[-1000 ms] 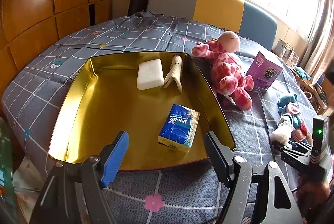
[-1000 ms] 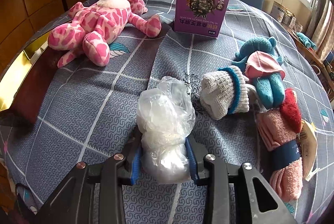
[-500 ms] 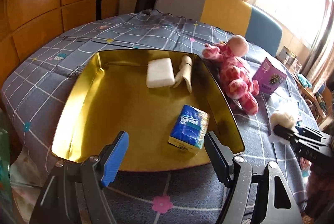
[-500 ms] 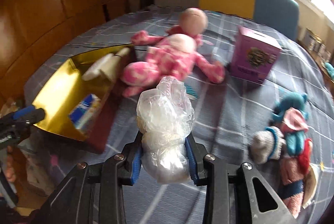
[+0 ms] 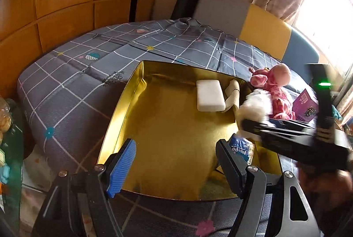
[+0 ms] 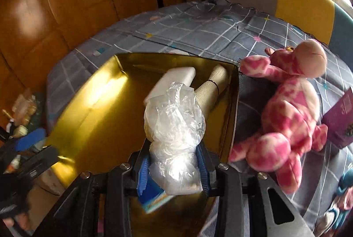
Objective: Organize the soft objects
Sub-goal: 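Carry the plastic-wrapped white item into the gold tray with the right gripper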
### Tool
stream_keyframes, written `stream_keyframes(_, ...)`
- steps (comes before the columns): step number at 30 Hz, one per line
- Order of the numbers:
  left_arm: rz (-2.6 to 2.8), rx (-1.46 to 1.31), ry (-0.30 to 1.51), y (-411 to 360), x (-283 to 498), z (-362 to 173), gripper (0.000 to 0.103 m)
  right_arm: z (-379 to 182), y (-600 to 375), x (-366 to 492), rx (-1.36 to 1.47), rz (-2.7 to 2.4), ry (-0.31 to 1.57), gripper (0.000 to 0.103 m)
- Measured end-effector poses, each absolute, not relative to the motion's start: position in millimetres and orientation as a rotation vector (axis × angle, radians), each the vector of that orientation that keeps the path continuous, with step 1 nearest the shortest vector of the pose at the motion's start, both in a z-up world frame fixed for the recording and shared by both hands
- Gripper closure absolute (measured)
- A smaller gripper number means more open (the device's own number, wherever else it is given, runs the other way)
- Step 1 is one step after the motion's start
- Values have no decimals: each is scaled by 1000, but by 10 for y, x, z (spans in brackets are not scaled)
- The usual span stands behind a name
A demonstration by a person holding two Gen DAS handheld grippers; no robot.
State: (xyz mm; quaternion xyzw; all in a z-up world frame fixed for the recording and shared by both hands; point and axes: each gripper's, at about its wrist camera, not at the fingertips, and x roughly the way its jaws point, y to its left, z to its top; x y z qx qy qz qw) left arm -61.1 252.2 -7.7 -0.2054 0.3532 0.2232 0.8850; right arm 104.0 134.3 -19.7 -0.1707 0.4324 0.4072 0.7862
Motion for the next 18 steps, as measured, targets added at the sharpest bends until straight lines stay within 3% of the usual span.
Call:
stream_keyframes(4, 459, -428, 745, 2521, -605, -116, 28, -475, 1577, 1179, -452, 789, 969, 60)
stream_keyframes(8, 455, -427, 757, 2509, -577, -158, 28, -494, 1532, 1177, -423, 791, 957, 48)
stream_keyframes(18, 444, -394, 740, 2404, -573, -83, 28, -378, 1301, 1060, -353, 798, 920, 47)
